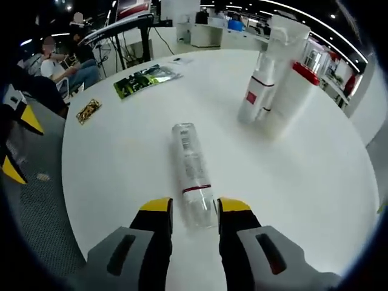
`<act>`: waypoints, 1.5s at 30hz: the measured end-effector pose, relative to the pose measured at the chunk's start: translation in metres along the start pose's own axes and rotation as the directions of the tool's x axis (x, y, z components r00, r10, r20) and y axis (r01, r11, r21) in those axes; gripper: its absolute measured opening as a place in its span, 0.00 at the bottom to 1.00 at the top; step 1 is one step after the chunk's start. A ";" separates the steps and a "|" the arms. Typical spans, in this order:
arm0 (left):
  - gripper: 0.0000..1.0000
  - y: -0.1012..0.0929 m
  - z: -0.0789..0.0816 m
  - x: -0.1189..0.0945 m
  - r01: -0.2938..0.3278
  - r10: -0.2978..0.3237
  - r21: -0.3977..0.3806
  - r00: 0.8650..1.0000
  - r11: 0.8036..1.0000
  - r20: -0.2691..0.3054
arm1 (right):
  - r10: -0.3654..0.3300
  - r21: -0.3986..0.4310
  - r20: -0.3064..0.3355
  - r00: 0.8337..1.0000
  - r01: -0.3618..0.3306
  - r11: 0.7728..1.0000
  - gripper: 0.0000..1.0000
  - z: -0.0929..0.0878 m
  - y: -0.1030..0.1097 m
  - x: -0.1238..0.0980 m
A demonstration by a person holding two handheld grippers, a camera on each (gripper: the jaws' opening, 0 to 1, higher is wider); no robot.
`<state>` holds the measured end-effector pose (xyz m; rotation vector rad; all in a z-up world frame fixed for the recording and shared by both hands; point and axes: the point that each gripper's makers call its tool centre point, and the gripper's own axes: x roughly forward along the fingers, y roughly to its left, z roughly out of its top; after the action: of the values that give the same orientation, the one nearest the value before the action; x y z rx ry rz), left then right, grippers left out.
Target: Arrange the skincare products in the storage area until every visible bottle or jar stands upright without overlapping.
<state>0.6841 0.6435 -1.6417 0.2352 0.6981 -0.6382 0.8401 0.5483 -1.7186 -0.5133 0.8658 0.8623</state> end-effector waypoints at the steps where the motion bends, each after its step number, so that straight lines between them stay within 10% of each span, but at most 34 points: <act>1: 0.38 0.000 0.000 0.000 0.001 -0.001 -0.001 1.000 1.000 0.000 | -0.005 -0.012 -0.007 1.000 0.005 1.000 0.25 0.000 -0.001 0.001; 12: 0.38 0.002 0.001 0.000 0.002 -0.002 -0.024 1.000 1.000 0.004 | -0.006 -0.063 -0.022 1.000 0.004 0.998 0.18 -0.005 0.006 -0.007; 29: 0.38 0.011 0.017 -0.008 0.078 -0.050 -0.274 0.993 0.959 0.111 | 0.041 -0.147 0.204 0.978 -0.011 0.989 0.18 -0.002 0.058 -0.074; 37: 0.38 -0.003 0.032 -0.013 0.274 -0.193 -0.464 0.957 0.842 0.215 | 0.074 -0.348 0.256 0.964 0.020 0.937 0.18 0.017 0.088 -0.101; 45: 0.38 -0.001 0.035 -0.016 0.368 -0.254 -0.554 0.928 0.747 0.275 | 0.101 -0.557 0.256 0.961 0.062 0.828 0.18 0.025 0.115 -0.118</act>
<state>0.6930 0.6360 -1.6047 -0.5430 0.7338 -0.7149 0.7147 0.5785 -1.6135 -0.8744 0.3439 1.1848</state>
